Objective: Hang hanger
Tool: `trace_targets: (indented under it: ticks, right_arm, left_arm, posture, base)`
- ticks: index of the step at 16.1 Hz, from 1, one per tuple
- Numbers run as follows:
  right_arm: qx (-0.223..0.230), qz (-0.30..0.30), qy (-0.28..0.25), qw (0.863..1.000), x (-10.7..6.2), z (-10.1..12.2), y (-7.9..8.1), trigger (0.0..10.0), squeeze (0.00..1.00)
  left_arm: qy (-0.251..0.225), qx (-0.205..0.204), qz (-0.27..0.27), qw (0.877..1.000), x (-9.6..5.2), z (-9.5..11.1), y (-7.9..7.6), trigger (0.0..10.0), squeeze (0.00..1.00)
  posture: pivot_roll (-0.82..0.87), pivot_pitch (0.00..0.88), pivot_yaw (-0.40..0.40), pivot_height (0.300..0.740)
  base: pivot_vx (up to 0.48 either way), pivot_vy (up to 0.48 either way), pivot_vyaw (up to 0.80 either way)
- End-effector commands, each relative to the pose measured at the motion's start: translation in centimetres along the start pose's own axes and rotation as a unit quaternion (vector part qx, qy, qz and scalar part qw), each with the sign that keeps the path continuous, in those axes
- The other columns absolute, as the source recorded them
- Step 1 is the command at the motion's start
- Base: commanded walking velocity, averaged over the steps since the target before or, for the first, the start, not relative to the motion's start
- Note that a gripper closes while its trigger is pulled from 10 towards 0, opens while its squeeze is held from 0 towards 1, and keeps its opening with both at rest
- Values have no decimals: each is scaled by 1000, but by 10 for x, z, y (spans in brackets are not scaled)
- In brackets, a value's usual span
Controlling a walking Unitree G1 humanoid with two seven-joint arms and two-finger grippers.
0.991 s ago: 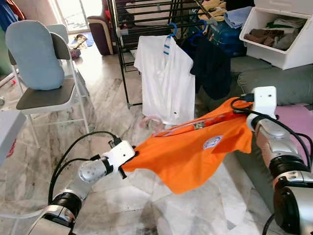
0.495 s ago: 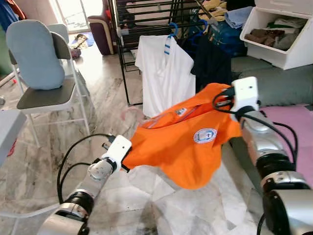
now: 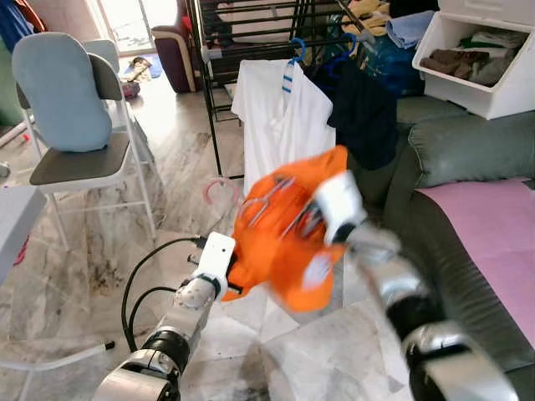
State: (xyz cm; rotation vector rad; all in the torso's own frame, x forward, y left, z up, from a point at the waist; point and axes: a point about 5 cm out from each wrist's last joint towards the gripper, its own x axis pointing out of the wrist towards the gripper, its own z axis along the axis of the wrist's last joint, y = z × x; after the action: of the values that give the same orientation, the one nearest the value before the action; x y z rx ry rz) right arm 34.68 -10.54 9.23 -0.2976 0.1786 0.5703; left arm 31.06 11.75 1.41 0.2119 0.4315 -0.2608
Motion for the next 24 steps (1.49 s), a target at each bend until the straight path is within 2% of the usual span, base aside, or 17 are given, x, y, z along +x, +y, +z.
trace_targets:
  ticks: [1, 2, 3, 5, 8, 9, 11, 12, 14, 15, 16, 18, 21, 23, 24]
  right_arm:
    - [-20, 63, 19, 998, 1, -5, 21, 10000, 0]
    - [-24, 78, 33, 996, -2, -13, 27, 10000, 0]
    - [-33, 103, 55, 993, -9, -28, 35, 10000, 0]
    - [-40, 117, 67, 990, -15, -37, 39, 10000, 0]
    - [-59, 202, 89, 974, -38, -54, 57, 10000, 0]
    - [-59, 219, 91, 970, -42, -56, 60, 10000, 0]
    - [-60, 248, 96, 962, -48, -58, 65, 10000, 0]
    - [-69, 242, 99, 963, -48, -58, 64, 10000, 0]
    - [-79, 198, 99, 972, -42, -58, 57, 10000, 0]
    - [-65, 155, 104, 980, -37, -58, 48, 10000, 0]
    - [-50, 147, 103, 982, -35, -58, 48, 10000, 0]
    - [-57, 159, 101, 980, -34, -58, 54, 10000, 0]
    - [-65, 121, 85, 987, -27, -53, 52, 10000, 0]
    - [-78, 42, 57, 994, -22, -42, 33, 10000, 0]
    - [-66, -30, 29, 997, -19, -30, 12, 10000, 0]
  left_arm:
    - [-23, -5, 16, 1000, 4, 15, 2, 0, 0]
    - [-14, -10, 26, 1000, 3, 12, 3, 0, 0]
    - [1, -19, 46, 999, 2, 5, 8, 1373, 0]
    - [9, -32, 57, 998, 0, 1, 12, 1137, 0]
    - [41, -39, 99, 993, -3, -10, 24, 275, 0]
    - [45, -41, 109, 992, -4, -11, 26, 549, 0]
    - [57, -51, 122, 990, -3, -11, 26, 2392, 0]
    - [54, -52, 125, 989, -3, -9, 25, 2510, 0]
    - [50, -49, 125, 990, -2, -8, 24, 2118, 0]
    - [55, -53, 141, 987, -4, -12, 28, 2275, 0]
    - [61, -64, 142, 986, -5, -15, 28, 2235, 0]
    - [66, -68, 150, 984, -6, -16, 30, 3255, 0]
    - [58, -64, 146, 986, -4, -12, 27, 3647, 0]
    - [33, -3, 140, 990, -4, -6, 30, 4078, 0]
    - [13, 59, 138, 989, -5, -3, 35, 4039, 0]
  posture:
    - [-165, 0, 33, 740]
    - [-165, 0, 33, 740]
    - [-163, 0, 38, 740]
    - [-165, 0, 43, 740]
    - [-162, 0, 53, 740]
    - [-160, 0, 53, 740]
    - [-157, 0, 53, 740]
    - [-156, 0, 53, 740]
    - [-153, 0, 52, 740]
    - [-152, 0, 54, 740]
    - [-152, 0, 54, 740]
    - [-149, 0, 53, 740]
    - [-151, 0, 55, 740]
    - [-153, 0, 57, 740]
    - [-153, 0, 57, 740]
  base:
    - [0, 0, 0]
    - [0, 0, 0]
    - [0, 0, 0]
    - [0, 0, 0]
    - [0, 0, 0]
    - [0, 0, 0]
    - [0, 0, 0]
    - [0, 0, 0]
    - [0, 0, 0]
    - [0, 0, 0]
    - [0, 0, 0]
    - [0, 0, 0]
    - [0, 0, 0]
    - [0, 0, 0]
    - [0, 0, 0]
